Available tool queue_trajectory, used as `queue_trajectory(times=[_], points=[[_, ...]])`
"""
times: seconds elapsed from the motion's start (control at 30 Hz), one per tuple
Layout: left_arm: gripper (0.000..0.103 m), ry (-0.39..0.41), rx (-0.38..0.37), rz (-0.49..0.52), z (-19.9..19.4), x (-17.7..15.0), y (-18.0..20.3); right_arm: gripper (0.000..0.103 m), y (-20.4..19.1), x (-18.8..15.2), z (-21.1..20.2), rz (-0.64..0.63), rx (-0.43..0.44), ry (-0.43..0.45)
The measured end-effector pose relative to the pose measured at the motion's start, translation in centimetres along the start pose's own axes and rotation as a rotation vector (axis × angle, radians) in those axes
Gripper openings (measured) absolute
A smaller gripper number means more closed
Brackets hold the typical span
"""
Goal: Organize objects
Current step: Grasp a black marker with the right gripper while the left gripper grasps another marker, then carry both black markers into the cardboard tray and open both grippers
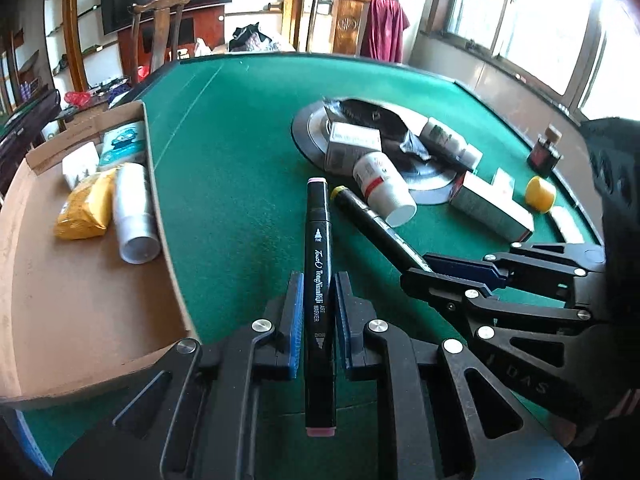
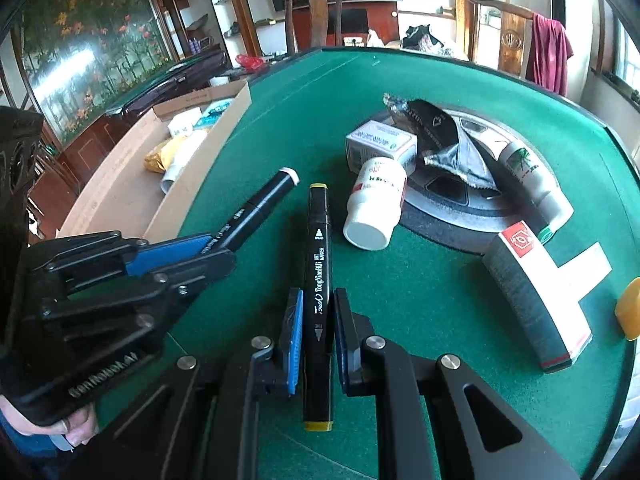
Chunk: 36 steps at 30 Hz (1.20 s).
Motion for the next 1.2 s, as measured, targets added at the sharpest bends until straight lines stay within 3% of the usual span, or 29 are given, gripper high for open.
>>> queue_trajectory(times=[0.23, 0.4, 0.53, 0.67, 0.87, 1.03, 1.2], points=[[0.014, 0.073, -0.042, -0.042, -3.5, -0.1, -1.1, 0.013, -0.8, 1.3, -2.1, 0.058, 0.064, 0.074], [0.014, 0.153, -0.065, -0.090, -7.3, 1.0, -3.2, 0.013, -1.9, 1.7, -2.6, 0.109, 0.102, 0.064], [0.014, 0.212, -0.050, -0.130, -10.6, 2.0, -6.4, 0.013, -4.3, 2.7, -2.8, 0.122, 0.148, 0.052], [0.014, 0.247, -0.001, -0.169, -13.0, 2.5, -10.3, 0.013, -8.7, 4.8, -3.0, 0.055, 0.167, 0.050], [0.014, 0.214, 0.039, -0.228, -13.0, 2.8, -16.2, 0.013, -15.1, 7.4, -1.3, -0.038, 0.174, 0.022], [0.014, 0.143, 0.054, -0.317, -10.4, 2.4, -20.4, 0.013, -19.8, 7.5, 1.7, -0.092, 0.187, -0.028], [0.014, 0.109, 0.028, -0.406, -8.5, 1.2, -22.0, 0.013, -20.7, 6.7, 3.8, -0.110, 0.166, -0.051]])
Point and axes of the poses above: each gripper's, at about its wrist camera, not at the fingertips, and z roughly the way its jaws point, y to its right, x to its top, the point moved 10 cm from there along z, roughly the way its jaws point, and after that the axes turned 6 degrees about -x, right-handed, at the moved point
